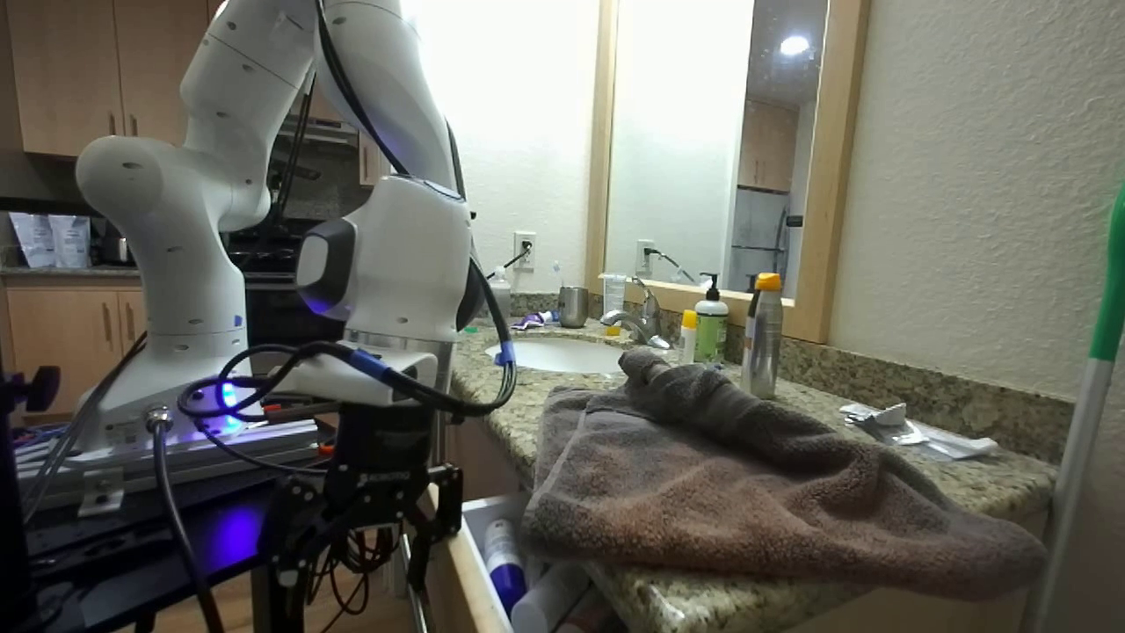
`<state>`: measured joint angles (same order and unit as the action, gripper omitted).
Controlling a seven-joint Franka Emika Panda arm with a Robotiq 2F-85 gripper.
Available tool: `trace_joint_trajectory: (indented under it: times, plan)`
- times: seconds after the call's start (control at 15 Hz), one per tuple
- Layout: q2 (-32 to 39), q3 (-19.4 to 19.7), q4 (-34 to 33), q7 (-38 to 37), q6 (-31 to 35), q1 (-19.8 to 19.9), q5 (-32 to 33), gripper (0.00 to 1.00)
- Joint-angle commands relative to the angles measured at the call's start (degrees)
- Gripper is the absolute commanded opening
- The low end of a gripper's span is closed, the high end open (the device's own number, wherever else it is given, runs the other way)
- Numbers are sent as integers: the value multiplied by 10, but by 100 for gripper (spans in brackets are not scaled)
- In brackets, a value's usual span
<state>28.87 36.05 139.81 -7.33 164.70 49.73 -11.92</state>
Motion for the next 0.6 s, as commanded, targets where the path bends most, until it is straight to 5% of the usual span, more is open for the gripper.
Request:
trace_joint_trajectory:
  times: [0.0,0.53]
  plan:
    - [43,32,1,7,-18,-2,52,100]
    - [75,63,-1,-9,-25,0,65,100]
